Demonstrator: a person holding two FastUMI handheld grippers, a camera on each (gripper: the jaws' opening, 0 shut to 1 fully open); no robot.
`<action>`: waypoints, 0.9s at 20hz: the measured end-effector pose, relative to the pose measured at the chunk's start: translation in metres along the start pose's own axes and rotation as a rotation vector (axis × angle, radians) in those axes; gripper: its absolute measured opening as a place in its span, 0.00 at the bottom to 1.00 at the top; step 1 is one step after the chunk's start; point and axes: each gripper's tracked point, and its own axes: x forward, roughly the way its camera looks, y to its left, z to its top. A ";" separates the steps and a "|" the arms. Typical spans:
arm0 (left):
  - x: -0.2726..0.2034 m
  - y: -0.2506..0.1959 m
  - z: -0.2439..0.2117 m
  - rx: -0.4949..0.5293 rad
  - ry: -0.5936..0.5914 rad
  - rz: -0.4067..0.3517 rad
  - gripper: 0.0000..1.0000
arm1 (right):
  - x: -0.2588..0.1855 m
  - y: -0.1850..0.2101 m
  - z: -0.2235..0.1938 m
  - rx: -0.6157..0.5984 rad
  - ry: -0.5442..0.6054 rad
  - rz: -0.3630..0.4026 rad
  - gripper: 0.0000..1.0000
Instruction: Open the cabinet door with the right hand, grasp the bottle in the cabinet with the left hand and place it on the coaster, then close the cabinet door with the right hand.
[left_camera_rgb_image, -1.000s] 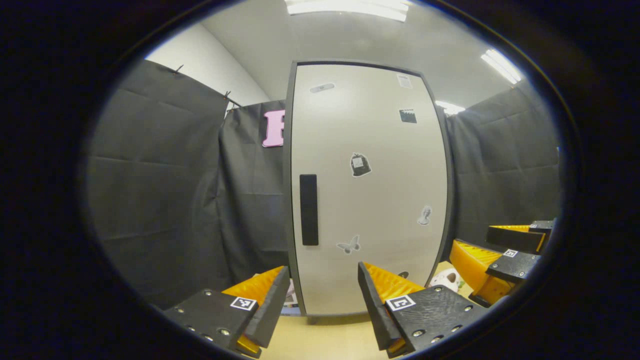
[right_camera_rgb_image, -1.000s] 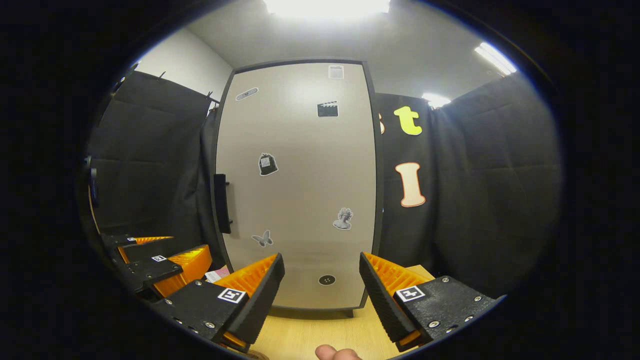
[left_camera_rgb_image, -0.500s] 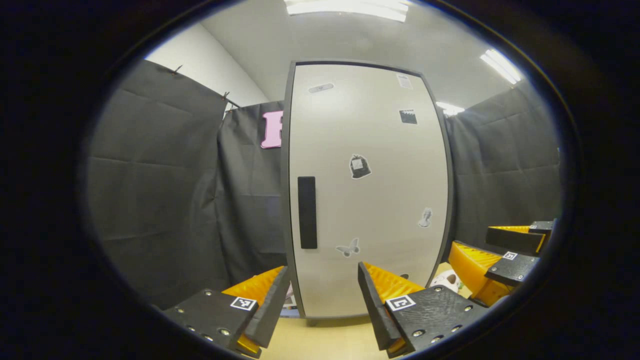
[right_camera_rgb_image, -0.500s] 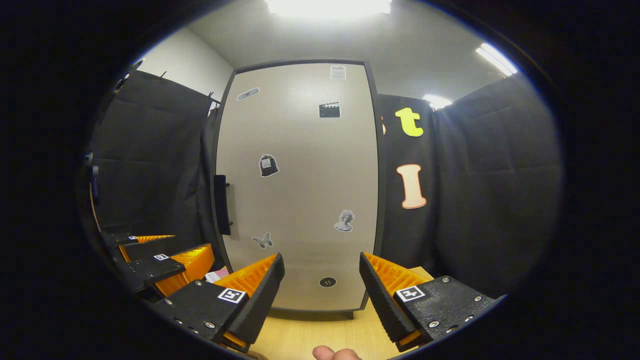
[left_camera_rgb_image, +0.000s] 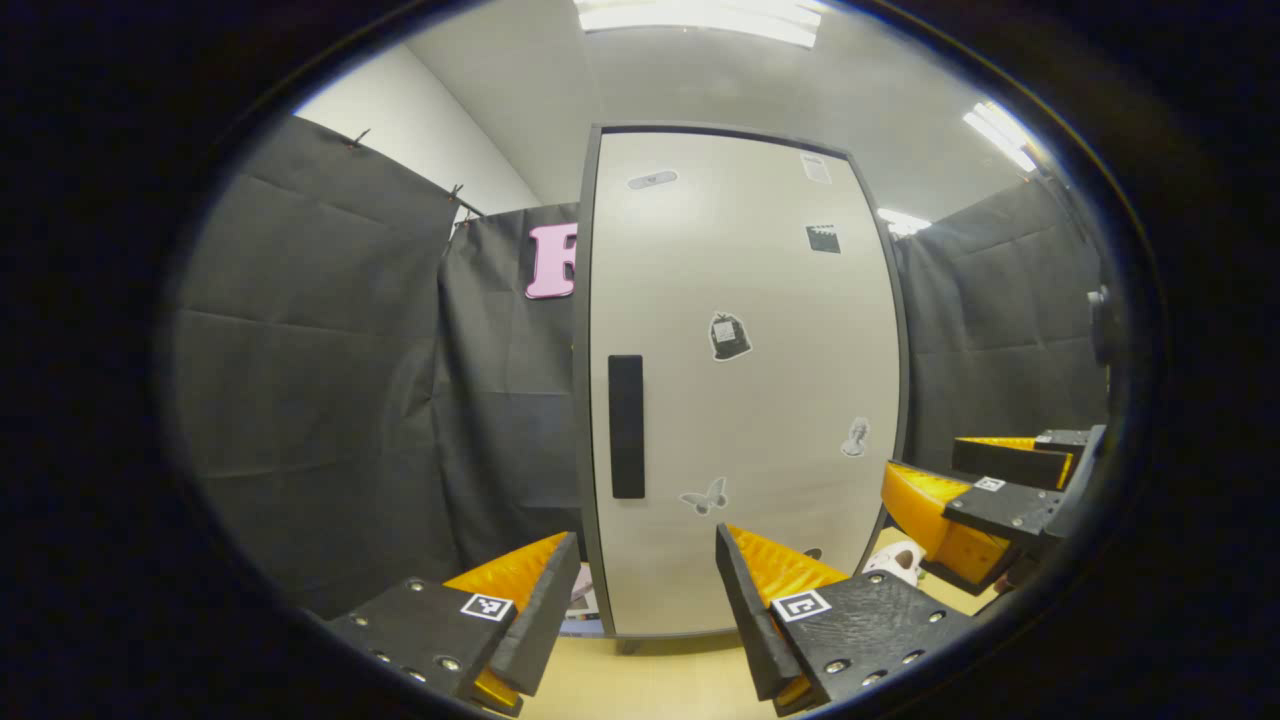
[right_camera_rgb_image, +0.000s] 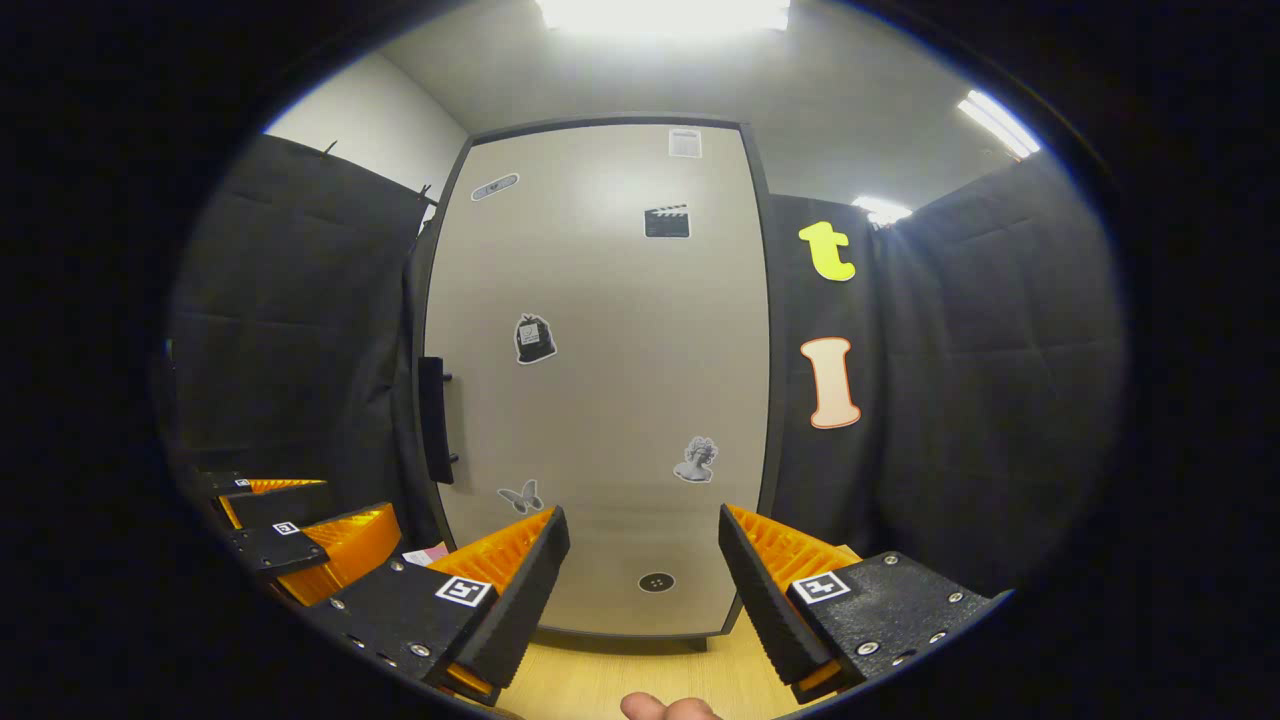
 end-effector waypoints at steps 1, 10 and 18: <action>-0.003 0.004 -0.001 0.005 0.000 0.005 0.78 | 0.005 0.005 0.004 -0.001 -0.008 0.009 0.93; -0.043 0.076 -0.019 0.014 0.034 0.120 0.78 | 0.066 0.092 0.040 -0.001 -0.084 0.151 0.93; -0.083 0.144 -0.041 0.049 0.068 0.245 0.78 | 0.101 0.187 0.036 0.000 -0.083 0.282 0.94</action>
